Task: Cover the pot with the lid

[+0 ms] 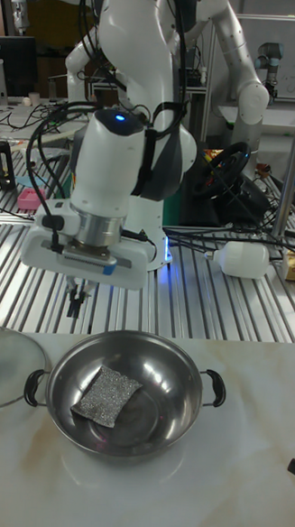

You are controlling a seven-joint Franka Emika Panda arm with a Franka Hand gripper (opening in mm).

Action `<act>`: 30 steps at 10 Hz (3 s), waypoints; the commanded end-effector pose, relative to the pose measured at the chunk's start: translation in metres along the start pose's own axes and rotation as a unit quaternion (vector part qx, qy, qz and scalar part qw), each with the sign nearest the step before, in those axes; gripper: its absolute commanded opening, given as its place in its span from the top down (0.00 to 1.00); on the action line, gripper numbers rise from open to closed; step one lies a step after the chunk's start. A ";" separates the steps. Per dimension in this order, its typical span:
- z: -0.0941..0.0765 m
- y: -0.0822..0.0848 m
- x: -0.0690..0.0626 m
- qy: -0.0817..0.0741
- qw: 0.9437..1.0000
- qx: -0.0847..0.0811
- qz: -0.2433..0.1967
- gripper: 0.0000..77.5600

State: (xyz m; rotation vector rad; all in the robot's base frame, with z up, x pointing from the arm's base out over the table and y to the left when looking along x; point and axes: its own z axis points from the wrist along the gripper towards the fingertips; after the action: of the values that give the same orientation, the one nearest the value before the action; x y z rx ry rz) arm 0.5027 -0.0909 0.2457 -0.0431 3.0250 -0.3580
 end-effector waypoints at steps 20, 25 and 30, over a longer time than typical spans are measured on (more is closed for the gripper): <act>0.056 -0.092 0.016 0.003 1.000 0.017 0.023 1.00; 0.069 -0.111 0.021 0.000 1.000 0.015 0.027 1.00; 0.069 -0.111 0.021 -0.005 0.998 0.008 0.066 1.00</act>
State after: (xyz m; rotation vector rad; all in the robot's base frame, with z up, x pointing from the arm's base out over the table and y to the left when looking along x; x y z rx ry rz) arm 0.4897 -0.2135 0.2034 0.1059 3.0126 -0.3796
